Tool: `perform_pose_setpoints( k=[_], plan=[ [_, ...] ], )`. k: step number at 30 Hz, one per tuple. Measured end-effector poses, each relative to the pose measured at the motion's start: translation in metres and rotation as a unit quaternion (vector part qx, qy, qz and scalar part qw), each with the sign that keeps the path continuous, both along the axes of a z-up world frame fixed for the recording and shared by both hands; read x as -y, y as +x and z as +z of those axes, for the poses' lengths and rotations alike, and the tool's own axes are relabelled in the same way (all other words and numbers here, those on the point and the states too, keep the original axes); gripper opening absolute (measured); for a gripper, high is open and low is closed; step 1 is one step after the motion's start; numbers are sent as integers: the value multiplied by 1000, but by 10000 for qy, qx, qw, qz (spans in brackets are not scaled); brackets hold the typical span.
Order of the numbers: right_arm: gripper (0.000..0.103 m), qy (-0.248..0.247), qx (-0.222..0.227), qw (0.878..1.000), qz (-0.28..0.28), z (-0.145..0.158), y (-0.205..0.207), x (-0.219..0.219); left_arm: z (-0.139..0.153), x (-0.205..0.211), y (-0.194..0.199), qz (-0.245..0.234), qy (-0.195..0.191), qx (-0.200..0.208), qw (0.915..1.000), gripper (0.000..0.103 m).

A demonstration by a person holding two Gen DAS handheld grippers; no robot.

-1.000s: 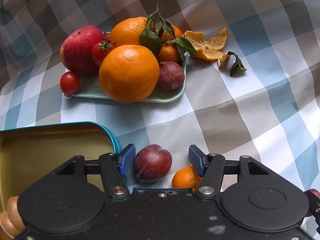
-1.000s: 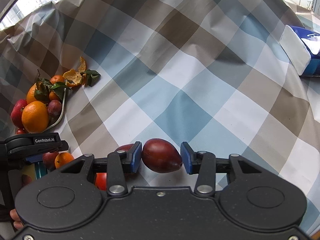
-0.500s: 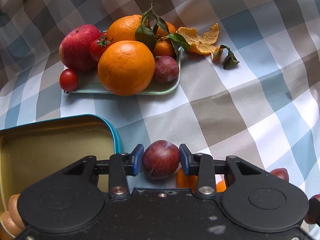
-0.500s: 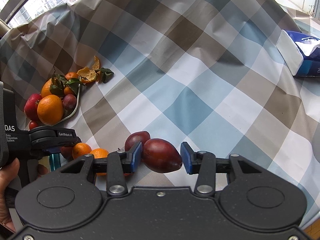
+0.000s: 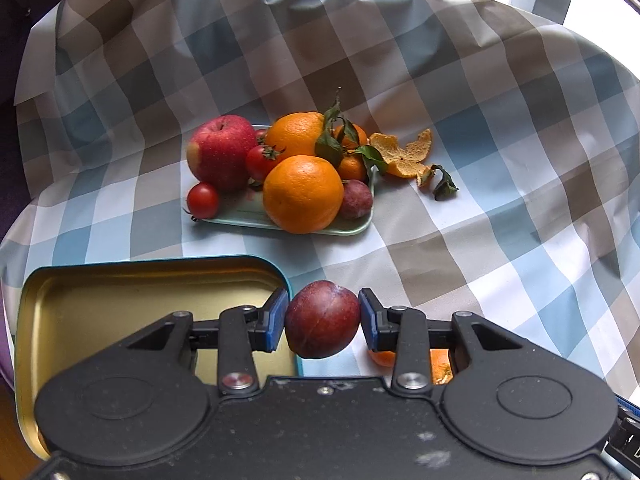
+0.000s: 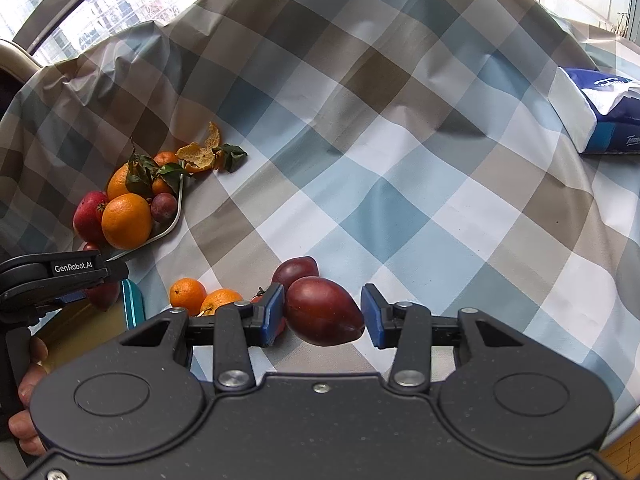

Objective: Organize fruits
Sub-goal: 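Carry both plums in the left and right tools over the tin tray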

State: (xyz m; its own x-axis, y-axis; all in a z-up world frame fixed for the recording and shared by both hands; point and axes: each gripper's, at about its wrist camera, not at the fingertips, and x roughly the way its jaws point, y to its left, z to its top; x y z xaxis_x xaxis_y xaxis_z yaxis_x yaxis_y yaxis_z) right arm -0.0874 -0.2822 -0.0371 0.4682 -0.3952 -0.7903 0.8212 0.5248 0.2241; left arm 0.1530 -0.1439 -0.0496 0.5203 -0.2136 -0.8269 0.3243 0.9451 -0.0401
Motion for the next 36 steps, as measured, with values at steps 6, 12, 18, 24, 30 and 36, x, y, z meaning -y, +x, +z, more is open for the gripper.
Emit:
perform_pose_setpoints(
  k=[6, 12, 18, 24, 30, 36],
  plan=[
    [51, -67, 24, 9998, 209, 4, 9, -14, 16, -23, 2, 283, -171, 40, 9994, 38],
    [51, -140, 101, 9991, 387, 10, 18, -24, 25, -42, 2, 412, -282, 59, 9987, 38],
    [51, -147, 128, 9985, 516, 11, 30, -32, 26, -67, 6, 602, -322, 8, 9977, 38],
    [51, -132, 140, 9970, 748, 10, 51, -44, 29, -98, 10, 797, -367, 1, 9961, 38],
    [52, -108, 140, 9946, 1022, 9, 76, -60, 25, -136, 17, 1104, -259, -27, 9936, 38],
    [51, -68, 96, 9909, 1339, 5, 103, -79, 18, -176, 21, 1413, -72, -46, 9899, 38]
  ],
)
